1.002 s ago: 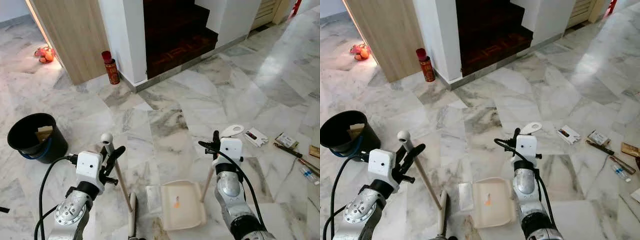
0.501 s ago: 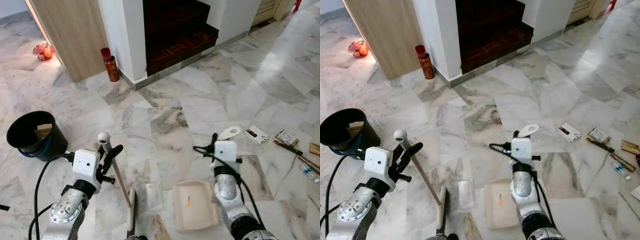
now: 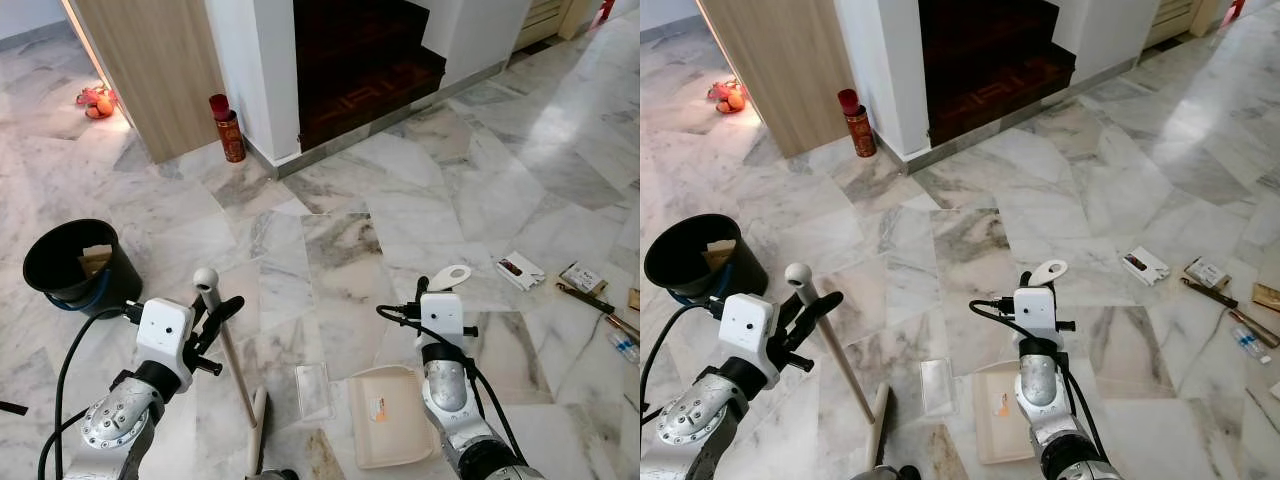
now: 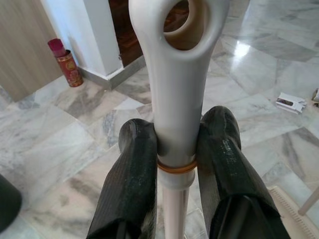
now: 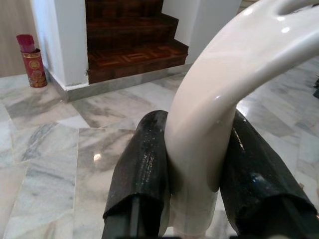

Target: Sweep floor

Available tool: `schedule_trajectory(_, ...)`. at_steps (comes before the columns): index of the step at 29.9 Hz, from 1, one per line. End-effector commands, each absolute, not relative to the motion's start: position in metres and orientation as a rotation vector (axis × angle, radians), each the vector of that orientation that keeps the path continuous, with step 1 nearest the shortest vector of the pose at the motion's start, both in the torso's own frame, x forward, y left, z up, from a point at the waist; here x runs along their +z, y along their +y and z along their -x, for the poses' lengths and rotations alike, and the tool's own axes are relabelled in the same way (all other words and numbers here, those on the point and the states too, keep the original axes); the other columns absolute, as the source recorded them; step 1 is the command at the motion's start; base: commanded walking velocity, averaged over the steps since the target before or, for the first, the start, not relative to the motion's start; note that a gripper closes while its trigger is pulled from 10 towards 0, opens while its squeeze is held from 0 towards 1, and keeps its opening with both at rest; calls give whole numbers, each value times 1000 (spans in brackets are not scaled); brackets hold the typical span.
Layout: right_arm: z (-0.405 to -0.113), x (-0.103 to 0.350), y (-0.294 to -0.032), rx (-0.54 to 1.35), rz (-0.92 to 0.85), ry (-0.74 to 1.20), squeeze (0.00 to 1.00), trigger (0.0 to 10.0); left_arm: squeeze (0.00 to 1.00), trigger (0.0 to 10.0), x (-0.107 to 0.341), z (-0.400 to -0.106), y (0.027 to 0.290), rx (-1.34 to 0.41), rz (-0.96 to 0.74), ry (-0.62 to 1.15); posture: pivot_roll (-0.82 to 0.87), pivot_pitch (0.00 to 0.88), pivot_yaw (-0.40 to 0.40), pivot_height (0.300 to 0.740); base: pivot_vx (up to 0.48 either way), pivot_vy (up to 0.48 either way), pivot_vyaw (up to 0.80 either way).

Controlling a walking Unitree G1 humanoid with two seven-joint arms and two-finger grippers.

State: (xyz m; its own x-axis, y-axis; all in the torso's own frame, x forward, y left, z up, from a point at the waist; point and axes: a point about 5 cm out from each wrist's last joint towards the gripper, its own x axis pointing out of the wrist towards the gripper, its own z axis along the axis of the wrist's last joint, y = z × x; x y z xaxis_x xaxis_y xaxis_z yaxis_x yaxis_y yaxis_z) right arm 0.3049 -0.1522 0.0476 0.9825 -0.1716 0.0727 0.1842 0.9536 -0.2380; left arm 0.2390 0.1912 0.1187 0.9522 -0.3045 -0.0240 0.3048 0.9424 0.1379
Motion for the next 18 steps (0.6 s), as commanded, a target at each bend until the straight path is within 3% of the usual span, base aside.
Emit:
schedule_trajectory(1,-304,47,-151,-200,210,-52,0,10000,0,10000,127,-239,198,-282,-161,-24,231,161,54,740,0,0,0)
schedule_trajectory(18,-320,78,-156,-236,222,-204,0,10000,0,10000,132,-240,199,-268,-161,-46,232,173,58,740,0,0,0)
